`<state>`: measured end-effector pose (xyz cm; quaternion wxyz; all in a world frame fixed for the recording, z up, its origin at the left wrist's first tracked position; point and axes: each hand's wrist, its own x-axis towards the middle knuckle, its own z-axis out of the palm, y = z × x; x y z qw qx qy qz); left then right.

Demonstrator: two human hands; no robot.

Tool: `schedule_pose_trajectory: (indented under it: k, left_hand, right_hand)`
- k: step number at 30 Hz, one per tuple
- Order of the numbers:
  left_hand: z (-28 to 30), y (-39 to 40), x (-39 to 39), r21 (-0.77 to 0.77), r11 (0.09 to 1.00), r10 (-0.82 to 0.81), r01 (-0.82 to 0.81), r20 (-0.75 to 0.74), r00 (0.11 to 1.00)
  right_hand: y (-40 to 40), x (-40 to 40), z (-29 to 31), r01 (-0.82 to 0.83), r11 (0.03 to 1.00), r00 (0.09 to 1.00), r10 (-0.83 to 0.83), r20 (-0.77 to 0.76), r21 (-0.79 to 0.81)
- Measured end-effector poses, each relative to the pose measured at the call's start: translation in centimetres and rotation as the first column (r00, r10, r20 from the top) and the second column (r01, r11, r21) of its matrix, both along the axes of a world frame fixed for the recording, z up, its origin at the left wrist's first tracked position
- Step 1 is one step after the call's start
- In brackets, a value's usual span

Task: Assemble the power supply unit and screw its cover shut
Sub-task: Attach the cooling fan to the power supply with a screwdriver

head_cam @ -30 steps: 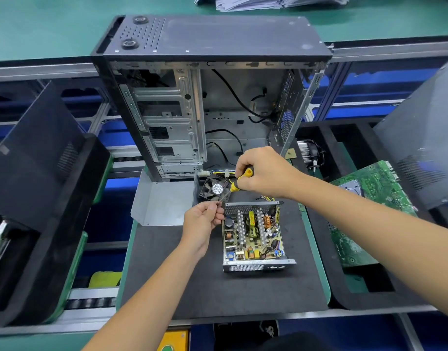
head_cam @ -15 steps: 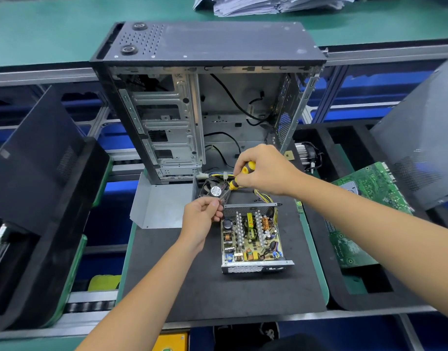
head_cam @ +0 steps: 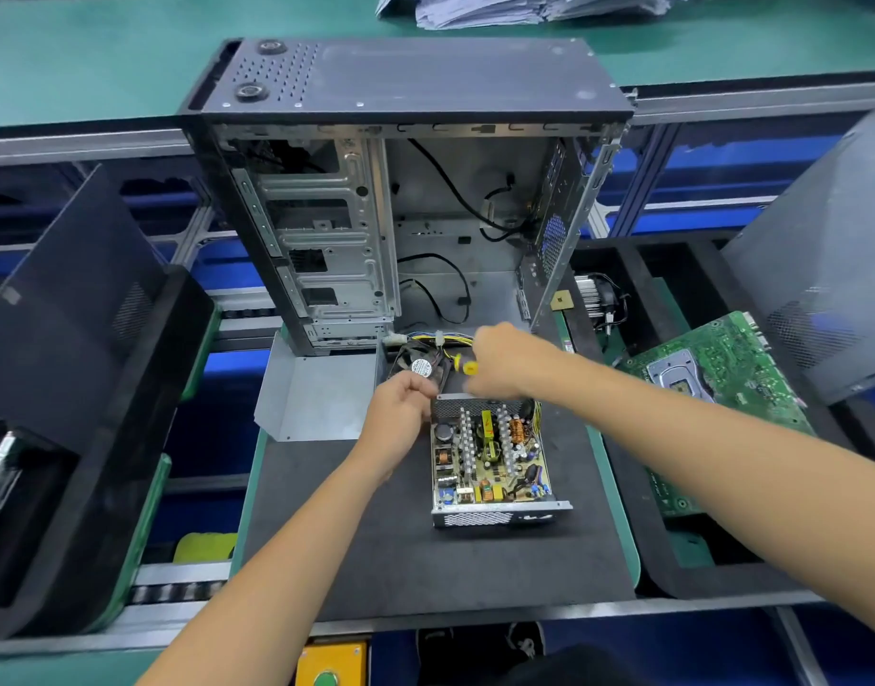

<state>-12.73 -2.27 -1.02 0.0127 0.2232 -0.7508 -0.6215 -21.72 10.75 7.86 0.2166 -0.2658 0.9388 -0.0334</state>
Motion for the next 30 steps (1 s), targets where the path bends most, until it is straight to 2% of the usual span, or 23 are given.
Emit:
schedule_pose_trajectory:
  k: [4,10,13,16,21,27,30]
  left_hand:
    - [-0.2,-0.9,0.0,-0.145,0.988,-0.041,0.048,0.05,0.998]
    - [-3.5,-0.8,0.8,-0.33,0.918,-0.112,0.218,0.31,0.944]
    - [-5.2,-0.8,1.5,-0.332,0.916,-0.109,0.224,0.331,0.937]
    - [-6.0,-0.7,1.4,-0.299,0.935,-0.101,0.189,0.286,0.953]
    - [-6.3,-0.8,0.7,-0.264,0.944,-0.137,0.198,0.232,0.963]
    - [-6.3,-0.8,0.4,-0.218,0.943,-0.214,0.25,0.177,0.961]
    - [-6.3,-0.9,0.2,-0.257,0.933,-0.208,0.251,0.181,0.961]
  right_hand:
    - [0.6,1.9,-2.6,-0.029,0.986,0.999,0.023,0.038,0.163]
    - [1.3,2.5,-3.9,-0.035,0.963,0.997,0.015,0.077,0.267]
    - [1.6,3.0,-4.8,0.013,0.972,0.998,-0.028,0.06,0.236]
    - [2.1,3.5,-5.9,0.096,0.981,0.994,-0.102,0.03,0.17]
    - [2.9,3.3,-6.5,0.319,0.947,0.936,-0.323,0.14,0.048]
    - [3.2,3.2,-6.5,0.421,0.904,0.892,-0.398,0.212,-0.076]
    - [3.2,3.3,-6.4,0.437,0.893,0.885,-0.406,0.229,-0.103]
